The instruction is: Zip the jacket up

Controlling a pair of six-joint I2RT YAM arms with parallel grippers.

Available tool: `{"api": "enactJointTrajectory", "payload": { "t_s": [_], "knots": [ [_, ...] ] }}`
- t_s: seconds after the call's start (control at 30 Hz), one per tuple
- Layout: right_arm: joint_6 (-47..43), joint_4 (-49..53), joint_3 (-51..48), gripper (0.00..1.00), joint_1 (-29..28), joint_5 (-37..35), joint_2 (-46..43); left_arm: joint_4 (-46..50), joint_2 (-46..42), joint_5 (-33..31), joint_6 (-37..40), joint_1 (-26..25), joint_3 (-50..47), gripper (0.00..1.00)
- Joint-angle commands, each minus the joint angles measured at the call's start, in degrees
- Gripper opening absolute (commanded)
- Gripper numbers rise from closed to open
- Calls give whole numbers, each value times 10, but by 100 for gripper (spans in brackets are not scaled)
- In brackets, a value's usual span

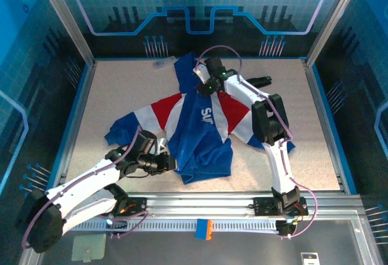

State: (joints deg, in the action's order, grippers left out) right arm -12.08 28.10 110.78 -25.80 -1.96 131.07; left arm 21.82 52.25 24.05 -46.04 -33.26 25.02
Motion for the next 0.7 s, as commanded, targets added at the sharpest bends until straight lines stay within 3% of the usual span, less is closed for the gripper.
{"api": "enactJointTrajectory", "payload": {
  "t_s": [0.0, 0.23, 0.3, 0.67],
  "knots": [
    [1, 28, 22, 46, 9, -10, -48, 40, -38, 22, 19, 21, 7, 29],
    [26, 18, -53, 53, 9, -4, -163, 150, -116, -42, 77, 44, 62, 53],
    [35, 4, -102, 53, 8, -5, -212, 159, -133, -76, 94, 52, 74, 62],
    [78, -56, -426, 55, 6, -54, -506, 179, -103, -227, 236, 94, 191, 86]
  ]
}}
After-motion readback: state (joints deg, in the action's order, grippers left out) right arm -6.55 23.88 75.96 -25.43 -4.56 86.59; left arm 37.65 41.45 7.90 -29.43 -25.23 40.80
